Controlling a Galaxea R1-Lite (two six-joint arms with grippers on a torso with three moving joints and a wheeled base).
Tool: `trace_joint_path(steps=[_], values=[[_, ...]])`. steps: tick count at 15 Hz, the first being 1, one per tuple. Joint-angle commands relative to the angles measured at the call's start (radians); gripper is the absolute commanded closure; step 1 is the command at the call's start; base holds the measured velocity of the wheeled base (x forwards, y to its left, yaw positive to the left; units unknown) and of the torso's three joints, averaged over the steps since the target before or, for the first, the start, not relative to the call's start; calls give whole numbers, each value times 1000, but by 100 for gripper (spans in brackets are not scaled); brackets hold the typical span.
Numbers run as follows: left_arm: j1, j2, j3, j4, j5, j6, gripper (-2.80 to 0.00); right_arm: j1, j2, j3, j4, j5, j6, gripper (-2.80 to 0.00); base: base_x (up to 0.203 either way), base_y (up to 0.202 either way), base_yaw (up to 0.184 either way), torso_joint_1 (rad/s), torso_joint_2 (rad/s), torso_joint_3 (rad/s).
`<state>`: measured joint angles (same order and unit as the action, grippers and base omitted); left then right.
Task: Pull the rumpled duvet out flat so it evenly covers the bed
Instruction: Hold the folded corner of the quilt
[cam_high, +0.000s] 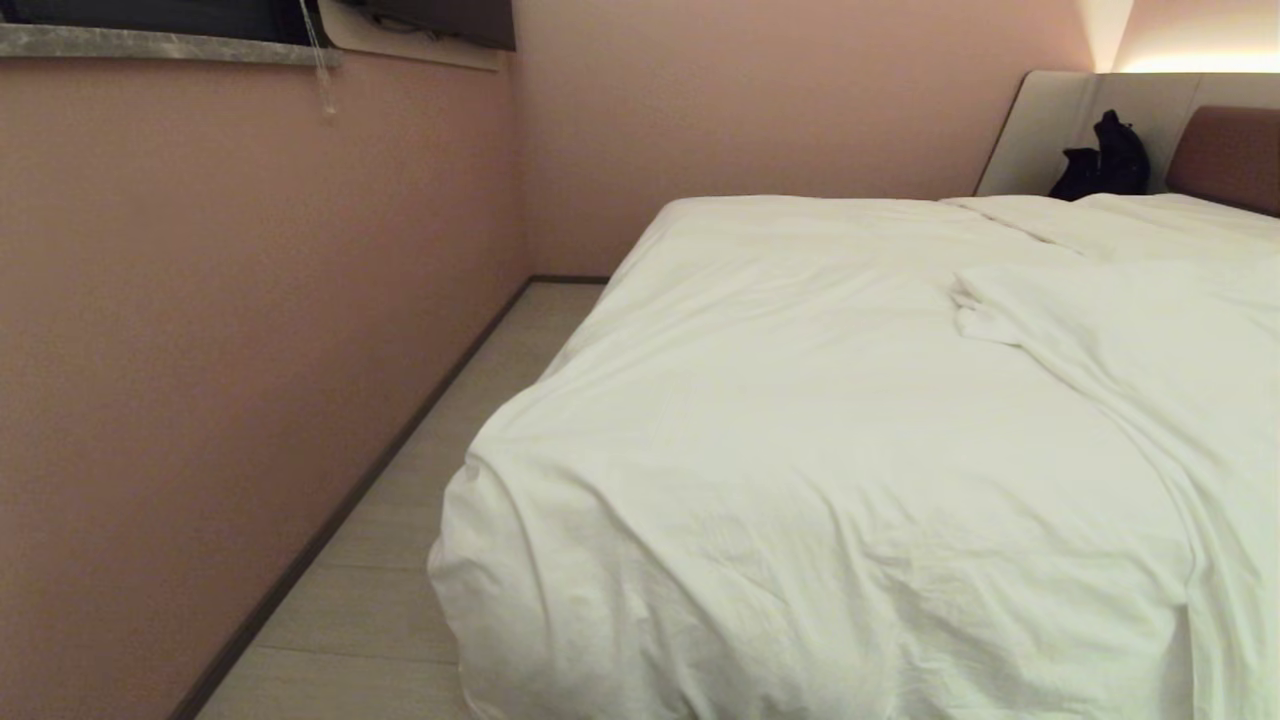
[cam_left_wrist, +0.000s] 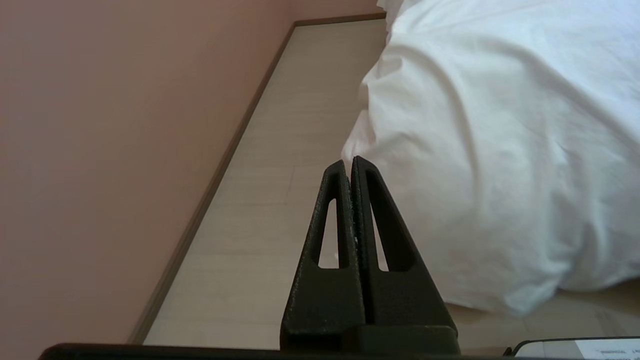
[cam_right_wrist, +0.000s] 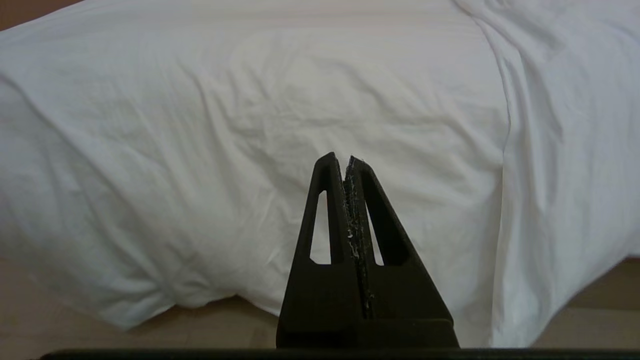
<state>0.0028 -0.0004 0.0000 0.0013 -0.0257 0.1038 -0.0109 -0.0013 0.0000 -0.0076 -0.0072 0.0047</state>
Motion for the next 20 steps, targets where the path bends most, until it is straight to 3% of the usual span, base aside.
trace_joint_path(steps=[1,10,20], values=[[0,0,0,0,0,0,0,0,1,0,0,0,0,0,-200,0,1,2,2,3],[0,0,0,-1,0,2,0,0,1,0,0,0,0,0,-184,0,1,2,4,3],[0,0,0,-1,0,2,0,0,1,0,0,0,0,0,1,-5,0,0,0,0]])
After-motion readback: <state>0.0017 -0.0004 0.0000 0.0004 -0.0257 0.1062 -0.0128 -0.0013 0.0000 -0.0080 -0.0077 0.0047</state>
